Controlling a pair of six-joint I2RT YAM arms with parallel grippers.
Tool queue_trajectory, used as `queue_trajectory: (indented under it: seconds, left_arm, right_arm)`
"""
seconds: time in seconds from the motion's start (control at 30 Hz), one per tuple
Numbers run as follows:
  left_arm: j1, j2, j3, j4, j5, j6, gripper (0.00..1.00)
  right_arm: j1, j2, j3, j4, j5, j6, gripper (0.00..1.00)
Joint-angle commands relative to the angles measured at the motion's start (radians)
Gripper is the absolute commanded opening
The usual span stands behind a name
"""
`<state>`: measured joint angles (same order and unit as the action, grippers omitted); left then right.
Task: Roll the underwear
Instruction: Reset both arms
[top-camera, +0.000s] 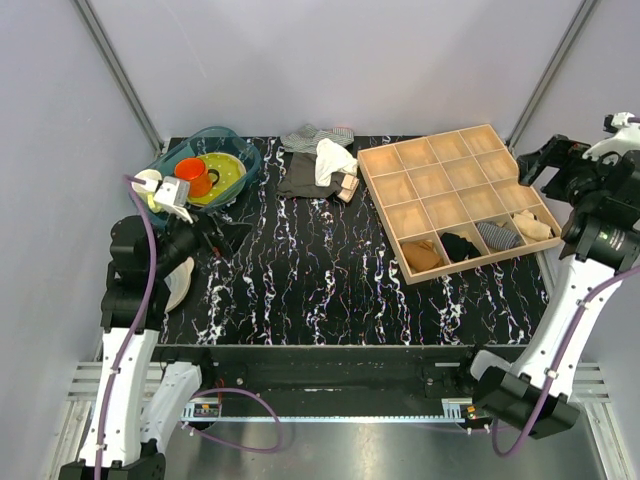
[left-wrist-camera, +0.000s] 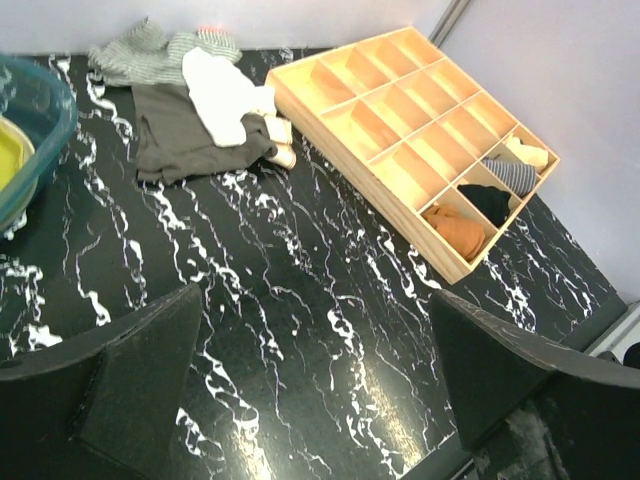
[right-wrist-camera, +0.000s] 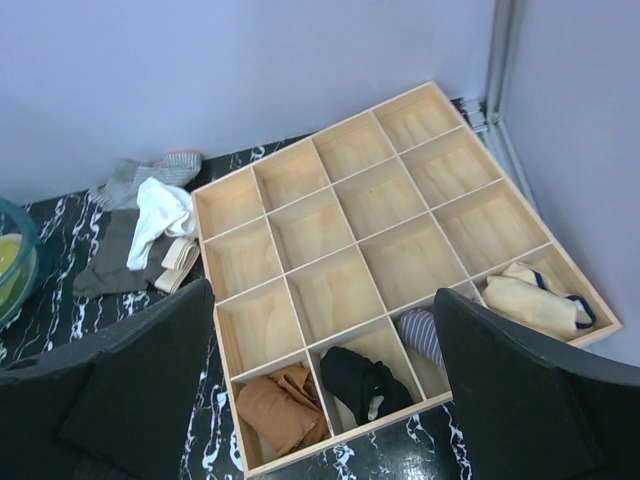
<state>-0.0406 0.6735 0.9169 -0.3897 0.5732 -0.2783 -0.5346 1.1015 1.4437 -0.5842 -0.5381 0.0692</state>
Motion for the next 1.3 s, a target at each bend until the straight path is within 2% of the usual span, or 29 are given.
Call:
queue_trajectory:
  seconds: [0.0,0.37,1.27]
  left_arm:
    - [0.005,-0.008,0.033,-0.058,-0.050,-0.004,0.99]
    - [0.005,-0.066,0.036,-0.064,0.019,0.005,0.99]
    - [0.005,-0.132,0.014,-0.071,0.005,-0.018,0.99]
  right_arm:
    - [0.002,-0.071,0.008,-0.006,0.101,0.049,1.00]
    - [0.002,-0.134,-0.057,0.011,0.113,0.015,1.00]
    - [0.002,-0.141,-0.069,-0.048,0.124,-0.029,1.00]
